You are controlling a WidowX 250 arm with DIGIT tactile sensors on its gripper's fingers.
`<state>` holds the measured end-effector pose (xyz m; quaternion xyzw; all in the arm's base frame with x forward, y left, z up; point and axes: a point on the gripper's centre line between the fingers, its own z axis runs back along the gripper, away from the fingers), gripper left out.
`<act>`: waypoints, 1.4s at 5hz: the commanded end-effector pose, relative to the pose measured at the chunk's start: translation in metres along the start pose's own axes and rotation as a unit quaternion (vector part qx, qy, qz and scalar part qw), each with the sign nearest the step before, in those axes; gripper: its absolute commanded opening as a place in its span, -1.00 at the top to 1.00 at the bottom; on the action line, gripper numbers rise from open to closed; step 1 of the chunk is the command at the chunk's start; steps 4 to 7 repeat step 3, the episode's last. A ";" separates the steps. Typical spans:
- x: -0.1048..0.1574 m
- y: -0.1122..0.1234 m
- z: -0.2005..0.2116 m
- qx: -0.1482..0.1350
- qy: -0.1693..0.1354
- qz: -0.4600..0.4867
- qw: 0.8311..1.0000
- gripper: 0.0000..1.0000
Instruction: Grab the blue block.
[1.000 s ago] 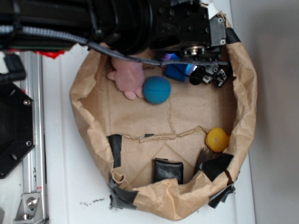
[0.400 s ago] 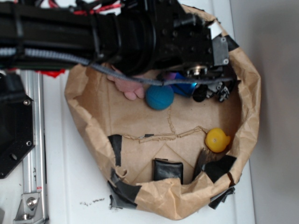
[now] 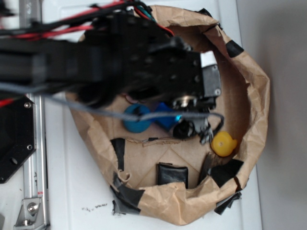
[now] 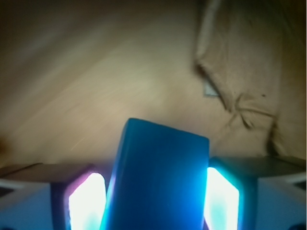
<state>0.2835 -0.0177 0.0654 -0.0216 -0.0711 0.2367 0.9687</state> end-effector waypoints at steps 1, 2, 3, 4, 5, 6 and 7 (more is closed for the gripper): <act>0.016 0.007 0.105 -0.038 -0.038 -0.178 0.983 1.00; 0.031 0.019 0.114 -0.033 -0.032 -0.189 0.981 1.00; 0.040 0.029 0.117 -0.026 -0.036 -0.177 0.983 1.00; 0.040 0.029 0.117 -0.026 -0.036 -0.177 0.983 1.00; 0.040 0.029 0.117 -0.026 -0.036 -0.177 0.983 1.00; 0.040 0.029 0.117 -0.026 -0.036 -0.177 0.983 1.00; 0.040 0.029 0.117 -0.026 -0.036 -0.177 0.983 1.00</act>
